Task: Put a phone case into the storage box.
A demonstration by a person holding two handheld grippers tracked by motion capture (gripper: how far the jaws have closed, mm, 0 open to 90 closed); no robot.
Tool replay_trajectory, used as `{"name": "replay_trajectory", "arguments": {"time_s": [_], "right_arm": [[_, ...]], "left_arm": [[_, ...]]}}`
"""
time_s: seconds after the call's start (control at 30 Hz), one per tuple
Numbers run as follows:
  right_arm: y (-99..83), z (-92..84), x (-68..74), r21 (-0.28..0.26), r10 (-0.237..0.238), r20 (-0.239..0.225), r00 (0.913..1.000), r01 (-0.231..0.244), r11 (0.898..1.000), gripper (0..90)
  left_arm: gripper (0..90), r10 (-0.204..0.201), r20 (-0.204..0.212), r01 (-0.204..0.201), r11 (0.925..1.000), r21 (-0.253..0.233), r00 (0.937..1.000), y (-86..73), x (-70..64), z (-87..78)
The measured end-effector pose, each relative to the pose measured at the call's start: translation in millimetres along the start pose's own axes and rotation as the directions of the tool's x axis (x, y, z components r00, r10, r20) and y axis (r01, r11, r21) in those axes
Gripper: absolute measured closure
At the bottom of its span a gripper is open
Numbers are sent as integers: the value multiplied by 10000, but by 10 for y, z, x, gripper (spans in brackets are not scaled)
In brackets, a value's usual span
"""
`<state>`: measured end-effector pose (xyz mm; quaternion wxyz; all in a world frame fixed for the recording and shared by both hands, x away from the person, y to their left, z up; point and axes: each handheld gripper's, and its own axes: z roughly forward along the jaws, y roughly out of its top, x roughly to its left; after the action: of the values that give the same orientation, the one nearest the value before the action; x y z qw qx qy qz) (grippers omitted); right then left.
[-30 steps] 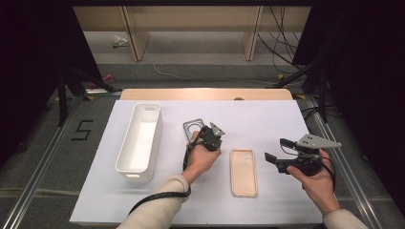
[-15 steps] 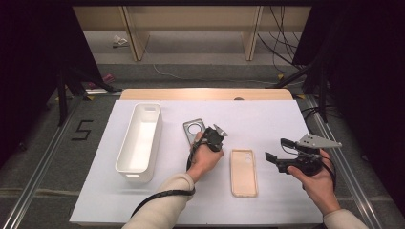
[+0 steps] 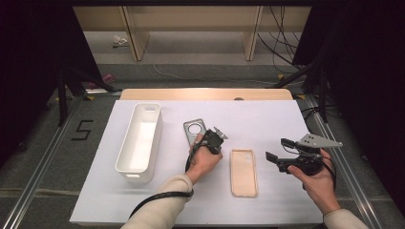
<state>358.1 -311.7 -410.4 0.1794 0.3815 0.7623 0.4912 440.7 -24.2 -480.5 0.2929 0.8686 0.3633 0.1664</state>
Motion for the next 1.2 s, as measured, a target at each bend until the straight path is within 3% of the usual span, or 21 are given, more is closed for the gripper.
{"name": "replay_trajectory", "arguments": {"time_s": [0.27,0.57,1.0,1.2], "right_arm": [[-3,2,-4,-14,40,8,10000,-40,10000,162],[-5,8,-10,19,53,56,10000,-53,10000,162],[-3,7,-12,34,82,68,9999,-82,10000,162],[-4,1,-14,9,80,72,9999,-80,10000,162]], "left_arm": [[900,-56,63,56,10000,1,10000,-172,51,-132],[900,-392,103,393,9992,-79,9992,-346,177,-243],[900,-369,135,370,9993,-46,9992,-354,198,-251],[900,1,114,4,9991,-413,9999,-307,184,-388]]}}
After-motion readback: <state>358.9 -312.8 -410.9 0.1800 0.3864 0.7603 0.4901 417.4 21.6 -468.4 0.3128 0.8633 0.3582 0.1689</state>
